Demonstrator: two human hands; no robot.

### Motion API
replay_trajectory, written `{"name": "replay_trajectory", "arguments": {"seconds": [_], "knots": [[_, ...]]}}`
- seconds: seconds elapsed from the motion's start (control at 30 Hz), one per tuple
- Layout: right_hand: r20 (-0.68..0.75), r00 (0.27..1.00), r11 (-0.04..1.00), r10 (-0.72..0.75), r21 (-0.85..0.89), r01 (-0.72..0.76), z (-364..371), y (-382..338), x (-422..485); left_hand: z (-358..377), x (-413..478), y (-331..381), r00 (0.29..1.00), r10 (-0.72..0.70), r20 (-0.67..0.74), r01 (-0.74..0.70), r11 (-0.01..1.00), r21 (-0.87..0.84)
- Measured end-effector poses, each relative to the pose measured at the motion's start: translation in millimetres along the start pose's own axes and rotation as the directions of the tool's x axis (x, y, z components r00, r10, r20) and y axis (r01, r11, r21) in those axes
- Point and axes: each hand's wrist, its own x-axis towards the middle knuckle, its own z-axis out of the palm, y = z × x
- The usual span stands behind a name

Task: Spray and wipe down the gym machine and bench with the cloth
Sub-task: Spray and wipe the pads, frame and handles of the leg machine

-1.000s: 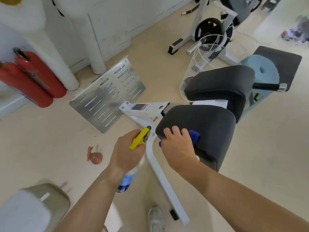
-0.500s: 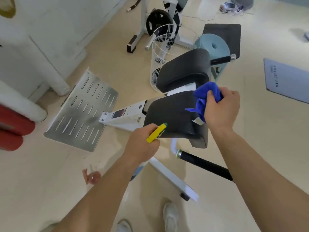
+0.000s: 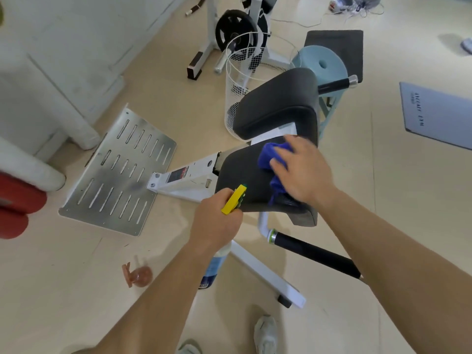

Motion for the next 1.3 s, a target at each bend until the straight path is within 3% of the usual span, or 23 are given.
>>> {"name": "replay_trajectory", "arguments": {"seconds": [0.1,0.2,0.27,0.33,0.47,0.53,0.6,0.7,0.77,0.83,0.9,0.97,1.0,1.1,1.2,1.3], "knots": [[0.264,0.943,0.945,-0.201,-0.201,0.258,16.2,-14.4,10.1,-4.3,3.2,-8.6,0.999,-0.005,-0.036,0.003,0.999,-0.052],[0.418,0.821,0.823,-0.388,-0.244,0.513,28.5,-38.6,19.0,-6.2,5.1,-15.8,0.996,-0.043,-0.072,0.033,0.990,-0.138],[0.528,0.742,0.773,-0.414,-0.226,0.593,36.3,-49.5,35.6,-8.0,7.3,-20.2,0.993,-0.073,-0.092,0.055,0.982,-0.182],[0.575,0.736,0.779,-0.359,-0.250,0.575,40.4,-50.4,63.2,-9.8,8.5,-25.5,0.987,-0.112,-0.114,0.086,0.972,-0.217],[0.524,0.844,0.854,-0.116,-0.381,0.353,37.9,-35.9,118.8,-12.1,12.1,-32.1,0.988,-0.098,-0.117,0.073,0.977,-0.199],[0.493,0.862,0.829,-0.116,-0.429,0.357,47.5,-44.6,116.4,-15.4,13.7,-37.0,0.988,-0.092,-0.123,0.066,0.978,-0.196],[0.514,0.832,0.813,-0.210,-0.381,0.441,63.9,-62.6,86.4,-18.5,13.4,-42.5,0.987,-0.104,-0.126,0.075,0.973,-0.216],[0.613,0.701,0.776,-0.365,-0.216,0.593,79.1,-82.2,23.7,-26.6,12.6,-51.8,0.985,-0.134,-0.112,0.105,0.965,-0.239],[0.644,0.659,0.757,-0.387,-0.186,0.626,74.0,-83.6,12.7,-31.2,11.0,-57.5,0.986,-0.134,-0.095,0.108,0.966,-0.235],[0.626,0.691,0.767,-0.362,-0.222,0.603,72.2,-77.5,39.3,-35.7,7.9,-61.9,0.988,-0.136,-0.080,0.116,0.971,-0.211],[0.576,0.774,0.795,-0.262,-0.327,0.511,71.2,-73.8,82.4,-38.5,5.8,-71.8,0.987,-0.142,-0.071,0.124,0.969,-0.214],[0.491,0.865,0.870,-0.107,-0.375,0.320,65.9,-69.5,120.0,-39.3,4.6,-79.6,0.987,-0.150,-0.060,0.133,0.965,-0.224],[0.483,0.875,0.897,-0.029,-0.373,0.235,66.0,-71.5,129.7,-39.3,4.5,-82.9,0.987,-0.150,-0.061,0.133,0.965,-0.227],[0.563,0.825,0.907,-0.038,-0.328,0.265,82.5,-97.8,122.9,-40.5,2.2,-93.1,0.984,-0.167,-0.065,0.148,0.961,-0.234],[0.670,0.715,0.860,-0.198,-0.231,0.455,106.2,-127.0,75.6,-41.5,0.3,-98.3,0.975,-0.213,-0.064,0.189,0.946,-0.265],[0.728,0.594,0.738,-0.342,-0.183,0.649,110.5,-130.3,33.9,-47.8,1.2,-98.1,0.979,-0.196,-0.060,0.176,0.953,-0.248]]}}
